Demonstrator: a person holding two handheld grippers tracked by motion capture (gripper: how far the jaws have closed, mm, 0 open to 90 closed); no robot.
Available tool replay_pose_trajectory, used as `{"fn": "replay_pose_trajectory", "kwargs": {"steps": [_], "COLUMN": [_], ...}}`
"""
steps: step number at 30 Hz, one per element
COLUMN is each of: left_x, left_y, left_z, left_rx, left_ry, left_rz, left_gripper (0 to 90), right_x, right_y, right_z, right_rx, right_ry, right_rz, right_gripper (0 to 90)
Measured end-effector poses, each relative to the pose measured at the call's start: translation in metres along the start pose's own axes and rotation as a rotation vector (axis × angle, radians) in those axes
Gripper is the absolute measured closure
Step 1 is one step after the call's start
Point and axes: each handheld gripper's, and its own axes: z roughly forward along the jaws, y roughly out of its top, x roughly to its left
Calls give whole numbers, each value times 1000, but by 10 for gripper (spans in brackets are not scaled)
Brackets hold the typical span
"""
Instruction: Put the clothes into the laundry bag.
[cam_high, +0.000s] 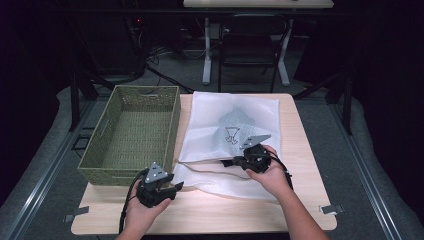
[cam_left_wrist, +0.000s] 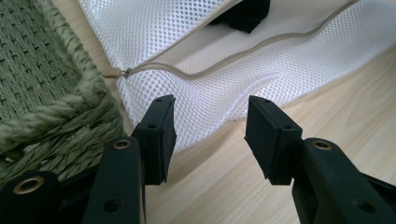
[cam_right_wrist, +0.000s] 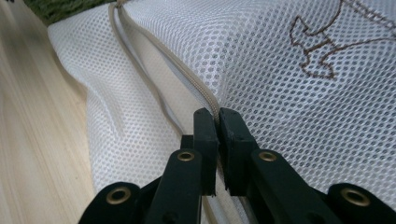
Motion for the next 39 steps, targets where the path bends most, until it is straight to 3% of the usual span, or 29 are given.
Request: {"fn": "replay_pose_trajectory", "kwargs": {"steps": [8, 12, 15, 19, 39], "left_x": [1, -1, -3, -7, -7], "left_y": [-6, -9, -9, -9, -13], "left_z": [4, 9, 12, 16, 22], "left_rx": [3, 6, 20, 31, 43], "left_ry": [-17, -6, -21, -30, -35], "left_rz": [-10, 0, 7, 26, 16], "left_gripper": [521, 521, 523, 527, 544], "right_x": [0, -2, -5, -5, -9], "right_y": [-14, -21, -27, -30, -41], "right_z": [4, 4, 4, 4, 14], "right_rx": [38, 52, 59, 68, 89], "right_ry": [9, 4, 1, 1, 4], "right_rz": [-9, -9, 1, 2, 38], "right_gripper": [863, 872, 876, 876, 872]}}
